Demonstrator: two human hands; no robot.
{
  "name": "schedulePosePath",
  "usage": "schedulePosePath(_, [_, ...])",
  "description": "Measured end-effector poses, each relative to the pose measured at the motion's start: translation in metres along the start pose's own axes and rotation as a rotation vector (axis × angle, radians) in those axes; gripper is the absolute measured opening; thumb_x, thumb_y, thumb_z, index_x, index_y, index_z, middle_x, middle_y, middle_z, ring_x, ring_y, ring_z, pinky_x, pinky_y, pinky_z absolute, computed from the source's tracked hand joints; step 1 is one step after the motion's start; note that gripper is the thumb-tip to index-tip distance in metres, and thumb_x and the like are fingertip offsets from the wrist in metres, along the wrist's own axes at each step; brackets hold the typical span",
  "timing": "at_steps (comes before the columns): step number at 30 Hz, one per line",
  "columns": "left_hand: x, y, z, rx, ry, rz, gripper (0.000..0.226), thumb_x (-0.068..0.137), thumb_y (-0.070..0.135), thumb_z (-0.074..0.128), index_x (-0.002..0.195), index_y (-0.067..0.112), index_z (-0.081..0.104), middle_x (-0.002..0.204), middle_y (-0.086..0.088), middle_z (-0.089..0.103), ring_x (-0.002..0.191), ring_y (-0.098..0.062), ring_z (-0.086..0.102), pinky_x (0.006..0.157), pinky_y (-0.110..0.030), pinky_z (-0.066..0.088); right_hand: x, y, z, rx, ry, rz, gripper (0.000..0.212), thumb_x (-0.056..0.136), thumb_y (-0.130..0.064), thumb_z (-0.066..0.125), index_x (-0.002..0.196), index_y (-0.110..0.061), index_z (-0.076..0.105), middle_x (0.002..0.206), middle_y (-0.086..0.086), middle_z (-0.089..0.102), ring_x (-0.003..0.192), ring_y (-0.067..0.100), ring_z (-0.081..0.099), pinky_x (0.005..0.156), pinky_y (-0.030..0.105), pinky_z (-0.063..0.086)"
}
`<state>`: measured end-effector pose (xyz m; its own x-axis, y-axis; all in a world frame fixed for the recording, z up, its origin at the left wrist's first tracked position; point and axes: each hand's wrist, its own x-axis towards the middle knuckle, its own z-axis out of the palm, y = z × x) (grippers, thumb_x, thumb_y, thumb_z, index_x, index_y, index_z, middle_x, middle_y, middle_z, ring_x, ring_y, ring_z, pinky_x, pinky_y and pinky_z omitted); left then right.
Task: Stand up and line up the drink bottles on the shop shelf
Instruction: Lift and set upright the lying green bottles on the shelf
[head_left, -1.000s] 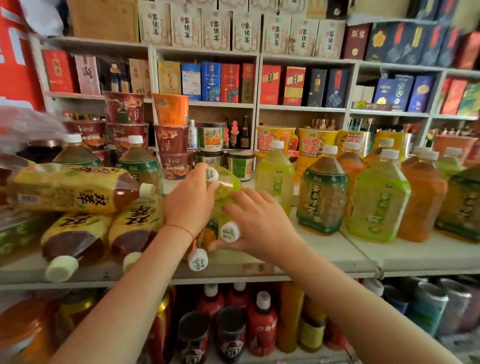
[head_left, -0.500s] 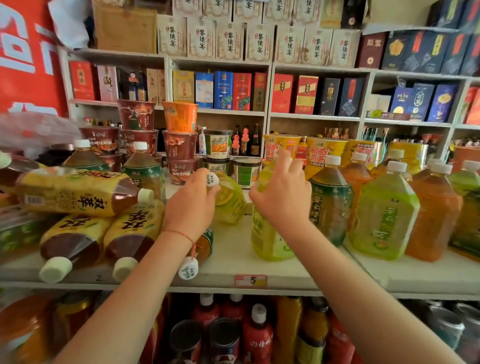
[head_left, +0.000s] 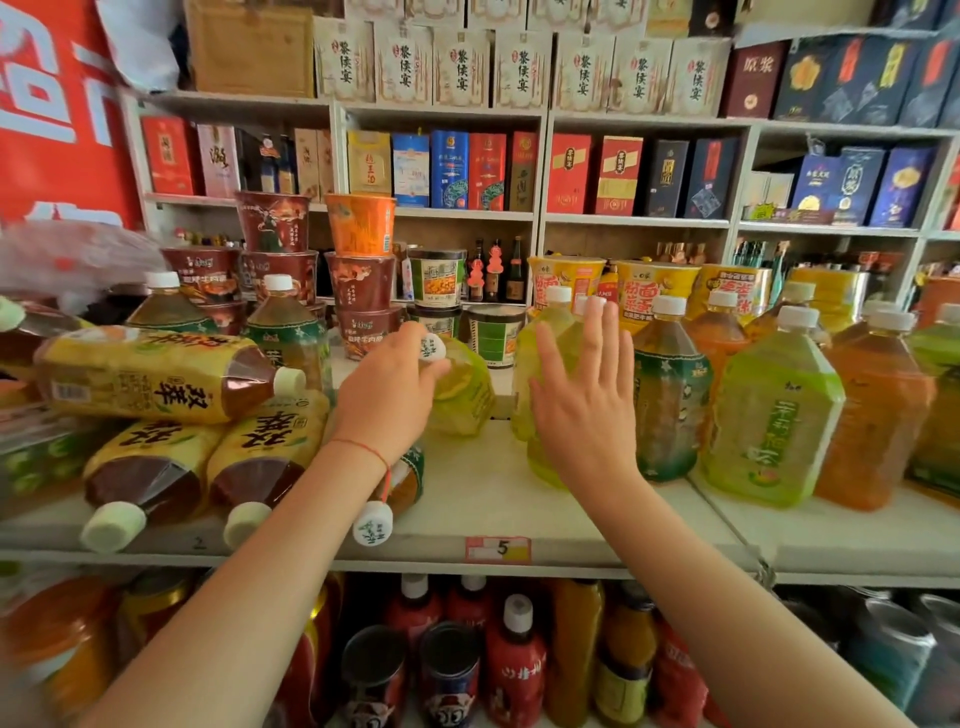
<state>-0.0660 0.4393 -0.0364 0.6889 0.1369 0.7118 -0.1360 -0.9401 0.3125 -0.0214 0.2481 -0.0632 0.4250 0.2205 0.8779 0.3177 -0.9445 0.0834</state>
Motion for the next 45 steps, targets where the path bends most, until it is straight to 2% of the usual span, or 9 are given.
schedulePosePath(6, [0.011, 0.015, -0.002, -0.02, -0.016, 0.103, 0.029, 0.101, 0.043, 0.051, 0.104, 0.015, 0.044, 0.083, 0.003, 0.056, 0.067, -0.018, 0.055, 0.051, -0.031, 0.039, -0.006, -0.028, -0.017, 0.366, -0.21, -0.111, 0.072, 0.094, -0.032, 0.063, 0.153, -0.008, 0.029, 0.156, 0.012, 0.036, 0.149, 0.027, 0.025, 0.125, 0.042, 0.014])
schedulePosePath(14, [0.037, 0.038, -0.005, 0.009, -0.038, 0.018, 0.036, 0.103, 0.052, 0.038, 0.105, 0.018, 0.046, 0.074, 0.01, 0.05, 0.064, -0.014, 0.053, 0.054, -0.032, 0.036, 0.002, -0.032, -0.012, 0.036, -0.233, -0.102, 0.111, 0.079, -0.076, 0.057, 0.155, -0.003, 0.024, 0.157, 0.015, 0.037, 0.151, 0.035, 0.022, 0.12, 0.054, -0.006])
schedulePosePath(20, [0.036, 0.03, 0.019, -0.082, -0.25, -0.019, 0.053, 0.105, 0.048, 0.035, 0.148, 0.017, 0.034, 0.13, -0.01, 0.06, 0.108, -0.027, 0.061, 0.085, -0.041, 0.051, 0.003, -0.02, -0.005, -0.085, -0.232, -0.139, 0.107, 0.076, -0.066, 0.07, 0.156, -0.011, 0.024, 0.15, 0.018, 0.047, 0.148, 0.038, 0.027, 0.121, 0.06, -0.002])
schedulePosePath(27, [0.042, 0.035, 0.017, -0.3, -0.405, -0.058, 0.054, 0.108, 0.031, 0.037, 0.159, 0.019, 0.022, 0.161, -0.005, 0.033, 0.147, -0.024, 0.033, 0.116, -0.036, 0.027, 0.001, -0.022, -0.005, -0.101, -0.207, -0.186, 0.085, 0.082, -0.039, 0.076, 0.15, -0.007, 0.037, 0.15, 0.02, 0.045, 0.147, 0.04, 0.03, 0.121, 0.058, 0.0])
schedulePosePath(29, [0.038, 0.027, 0.009, -0.305, -0.442, -0.076, 0.051, 0.109, 0.027, 0.038, 0.158, 0.021, 0.025, 0.159, -0.003, 0.037, 0.145, -0.022, 0.035, 0.112, -0.032, 0.03, -0.004, -0.027, -0.005, -0.023, -0.191, -0.288, 0.072, 0.086, -0.029, 0.069, 0.147, -0.005, 0.041, 0.151, 0.021, 0.044, 0.147, 0.04, 0.029, 0.122, 0.056, 0.003])
schedulePosePath(35, [0.014, -0.02, -0.02, -0.02, -0.335, -0.166, 0.034, 0.104, 0.027, 0.042, 0.132, 0.019, 0.06, 0.138, -0.005, 0.058, 0.123, -0.022, 0.055, 0.101, -0.035, 0.044, -0.016, -0.068, -0.02, 0.588, -0.485, -0.553, 0.06, 0.095, -0.048, 0.057, 0.144, -0.015, 0.046, 0.151, 0.006, 0.043, 0.144, 0.024, 0.031, 0.123, 0.044, 0.015])
schedulePosePath(39, [0.001, -0.045, -0.035, 0.02, -0.373, -0.177, 0.031, 0.103, 0.028, 0.044, 0.124, 0.021, 0.066, 0.129, -0.002, 0.065, 0.115, -0.021, 0.058, 0.096, -0.034, 0.047, -0.014, -0.077, -0.017, 0.767, -0.671, -0.492, 0.083, 0.088, -0.047, 0.066, 0.156, -0.02, 0.028, 0.164, 0.001, 0.021, 0.152, 0.018, 0.014, 0.124, 0.042, 0.016])
schedulePosePath(42, [-0.003, -0.056, -0.041, 0.025, -0.429, -0.131, 0.03, 0.103, 0.026, 0.046, 0.122, 0.022, 0.069, 0.127, 0.0, 0.067, 0.115, -0.017, 0.058, 0.093, -0.029, 0.043, -0.018, -0.085, -0.019, 0.616, -0.78, -0.551, 0.111, 0.079, -0.057, 0.071, 0.16, -0.023, 0.004, 0.168, -0.002, -0.001, 0.154, 0.017, -0.008, 0.126, 0.041, 0.002])
schedulePosePath(45, [-0.005, -0.064, -0.044, -0.07, -0.469, -0.147, 0.032, 0.104, 0.023, 0.045, 0.128, 0.024, 0.066, 0.134, 0.005, 0.063, 0.124, -0.013, 0.054, 0.099, -0.026, 0.04, -0.024, -0.1, -0.016, 0.487, -0.61, -0.554, 0.119, 0.074, -0.078, 0.064, 0.159, -0.018, 0.008, 0.167, 0.005, 0.011, 0.154, 0.023, 0.004, 0.126, 0.045, 0.009])
